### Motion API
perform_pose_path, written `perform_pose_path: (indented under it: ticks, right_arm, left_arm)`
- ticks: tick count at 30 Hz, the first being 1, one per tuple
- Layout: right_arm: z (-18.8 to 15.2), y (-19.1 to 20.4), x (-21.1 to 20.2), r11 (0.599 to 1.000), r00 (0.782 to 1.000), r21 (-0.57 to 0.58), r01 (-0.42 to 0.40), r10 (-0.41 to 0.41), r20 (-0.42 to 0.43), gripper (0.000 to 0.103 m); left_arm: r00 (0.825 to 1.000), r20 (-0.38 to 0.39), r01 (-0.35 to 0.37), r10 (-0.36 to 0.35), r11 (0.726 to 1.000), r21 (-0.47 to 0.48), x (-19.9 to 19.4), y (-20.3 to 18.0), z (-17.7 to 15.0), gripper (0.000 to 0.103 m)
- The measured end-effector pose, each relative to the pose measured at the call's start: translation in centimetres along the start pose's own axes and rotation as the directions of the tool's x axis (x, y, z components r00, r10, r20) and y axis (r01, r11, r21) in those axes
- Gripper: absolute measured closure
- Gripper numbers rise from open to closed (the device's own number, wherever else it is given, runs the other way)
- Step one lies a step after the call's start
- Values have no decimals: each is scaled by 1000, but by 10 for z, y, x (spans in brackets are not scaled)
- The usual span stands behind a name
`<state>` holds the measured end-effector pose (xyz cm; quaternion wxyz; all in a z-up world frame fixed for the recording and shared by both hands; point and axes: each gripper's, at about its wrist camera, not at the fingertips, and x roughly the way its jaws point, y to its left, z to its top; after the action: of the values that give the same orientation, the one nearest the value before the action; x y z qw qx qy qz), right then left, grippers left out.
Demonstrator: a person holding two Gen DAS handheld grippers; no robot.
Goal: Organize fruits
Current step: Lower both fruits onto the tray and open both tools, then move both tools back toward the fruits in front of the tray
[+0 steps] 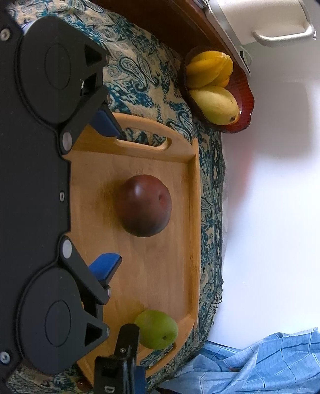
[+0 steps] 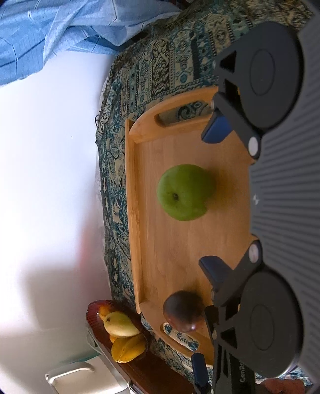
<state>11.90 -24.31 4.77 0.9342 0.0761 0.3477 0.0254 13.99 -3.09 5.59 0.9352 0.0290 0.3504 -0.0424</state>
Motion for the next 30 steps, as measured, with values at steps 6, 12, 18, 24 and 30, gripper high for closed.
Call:
perform_pose_path:
  ticks: [6,12,18,24,30]
  right_arm:
    - [-18,1,-21,1000,999,-1,-7,7,44,0]
    - [-31,-1,-42,1000,995,20,-4,2,103,0]
    - [-45,0,-61,1000,988,13,-13,11,152,0]
    - [-59,1,-75,1000,985,0,-2,2,170,0]
    - [-75,1,-85,1000,985,-12,3,-1,170,0]
  left_arm:
    - [1000,9,-4,4,1000,-1,-13,1,-9,2]
    - [1000,20,-2,2,1000,-11,-29,2,-18,1]
    - [1000,26,-7,7,1000,0,-41,-2,-29,0]
    - [1000,29,2,-2,1000,-18,-53,-3,-42,0]
    - [999,35,3,-1,999,-40,-62,1,-54,0]
